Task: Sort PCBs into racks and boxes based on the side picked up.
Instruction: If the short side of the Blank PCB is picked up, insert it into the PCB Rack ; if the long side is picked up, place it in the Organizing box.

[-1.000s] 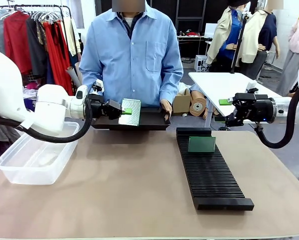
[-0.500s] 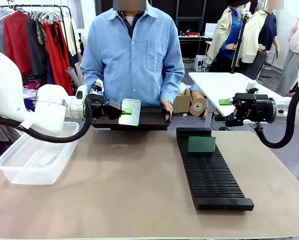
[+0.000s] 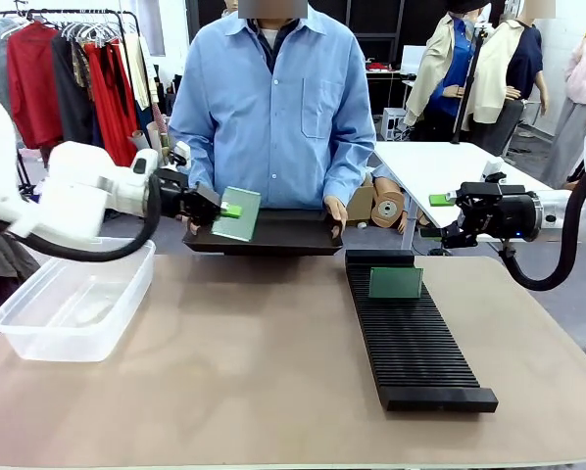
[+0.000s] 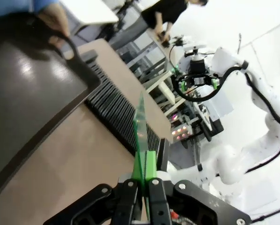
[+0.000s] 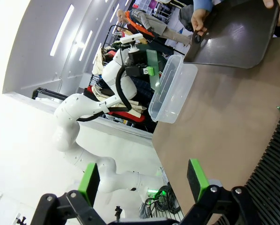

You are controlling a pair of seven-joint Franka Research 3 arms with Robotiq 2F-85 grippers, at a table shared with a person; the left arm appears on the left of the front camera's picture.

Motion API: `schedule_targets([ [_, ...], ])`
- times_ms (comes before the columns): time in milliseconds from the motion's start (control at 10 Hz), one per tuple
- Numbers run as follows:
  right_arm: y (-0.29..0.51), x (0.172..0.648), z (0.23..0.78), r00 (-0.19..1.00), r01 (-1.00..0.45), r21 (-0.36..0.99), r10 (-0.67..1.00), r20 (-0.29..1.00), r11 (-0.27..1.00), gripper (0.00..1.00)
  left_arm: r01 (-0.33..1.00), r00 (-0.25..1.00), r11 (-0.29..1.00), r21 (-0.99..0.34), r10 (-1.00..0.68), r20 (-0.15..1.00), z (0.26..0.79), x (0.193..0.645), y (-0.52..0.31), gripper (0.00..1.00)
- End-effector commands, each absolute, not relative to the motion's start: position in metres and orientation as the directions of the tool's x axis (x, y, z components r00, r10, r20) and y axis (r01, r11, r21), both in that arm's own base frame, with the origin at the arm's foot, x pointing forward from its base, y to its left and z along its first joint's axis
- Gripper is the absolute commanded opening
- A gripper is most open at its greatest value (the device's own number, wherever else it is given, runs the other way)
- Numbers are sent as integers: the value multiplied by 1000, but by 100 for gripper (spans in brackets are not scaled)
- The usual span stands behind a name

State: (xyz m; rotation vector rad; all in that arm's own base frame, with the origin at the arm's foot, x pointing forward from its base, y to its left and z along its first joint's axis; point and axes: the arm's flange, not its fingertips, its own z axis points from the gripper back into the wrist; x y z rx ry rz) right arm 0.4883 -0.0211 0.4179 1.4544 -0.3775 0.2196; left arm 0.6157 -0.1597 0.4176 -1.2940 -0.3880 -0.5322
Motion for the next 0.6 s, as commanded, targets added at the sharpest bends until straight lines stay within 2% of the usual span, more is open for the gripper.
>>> schedule_targets([
  [0, -20, 488, 420, 921, -373, 922, -80, 381, 105, 100, 497, 862, 284, -820, -271, 429, 451, 602, -119, 0],
  [200, -20, 488, 420, 921, -373, 922, -80, 381, 105, 100, 454, 886, 455, -766, -322, 333, 482, 585, -69, 0],
  [400, -20, 488, 420, 921, -373, 922, -80, 381, 105, 100, 403, 914, 653, -641, -312, 257, 505, 578, -21, 0],
  [500, -20, 488, 420, 921, -373, 922, -80, 381, 105, 100, 371, 928, 705, -604, -305, 213, 509, 573, -8, 0],
])
